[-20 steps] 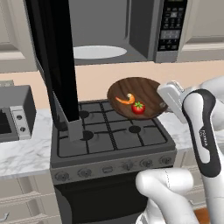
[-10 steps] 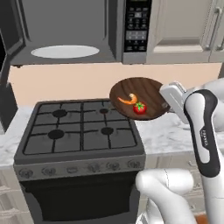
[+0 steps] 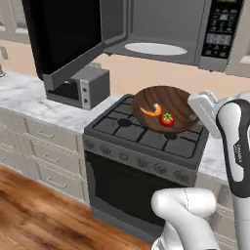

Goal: The microwave is finished heating the shrimp and tomato. Take the bowl containing the food and place it on the dining counter.

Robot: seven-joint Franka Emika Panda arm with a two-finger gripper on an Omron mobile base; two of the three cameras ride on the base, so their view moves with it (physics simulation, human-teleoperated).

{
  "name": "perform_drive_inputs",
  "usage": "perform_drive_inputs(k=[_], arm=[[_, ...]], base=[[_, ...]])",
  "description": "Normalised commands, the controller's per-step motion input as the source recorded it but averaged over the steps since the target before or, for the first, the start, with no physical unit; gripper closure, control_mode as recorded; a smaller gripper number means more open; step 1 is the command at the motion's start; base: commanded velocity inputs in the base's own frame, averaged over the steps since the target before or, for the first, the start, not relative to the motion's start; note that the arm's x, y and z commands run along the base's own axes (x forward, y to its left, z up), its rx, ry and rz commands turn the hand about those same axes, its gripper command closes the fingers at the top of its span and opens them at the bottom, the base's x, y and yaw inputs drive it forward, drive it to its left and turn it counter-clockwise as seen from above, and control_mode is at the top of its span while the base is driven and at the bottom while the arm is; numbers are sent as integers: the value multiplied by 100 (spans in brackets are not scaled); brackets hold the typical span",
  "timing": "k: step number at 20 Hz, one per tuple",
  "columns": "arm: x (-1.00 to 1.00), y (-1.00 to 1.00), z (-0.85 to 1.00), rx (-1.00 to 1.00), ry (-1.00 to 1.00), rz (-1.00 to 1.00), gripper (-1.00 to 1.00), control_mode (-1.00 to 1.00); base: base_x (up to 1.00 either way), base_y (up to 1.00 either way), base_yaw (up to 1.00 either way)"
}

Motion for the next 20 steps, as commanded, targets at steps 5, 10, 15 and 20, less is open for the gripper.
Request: perform_drive_inputs(k=[5,10,15,20], arm=[[0,0,0,0,0,0,100,100],[0,0,0,0,0,0,100,100],[0,0,0,0,0,0,100,100],[0,0,0,0,0,0,100,100]], base=[[-23,0,100],[-27,3,100],[-25,1,100],[-16,35,98]])
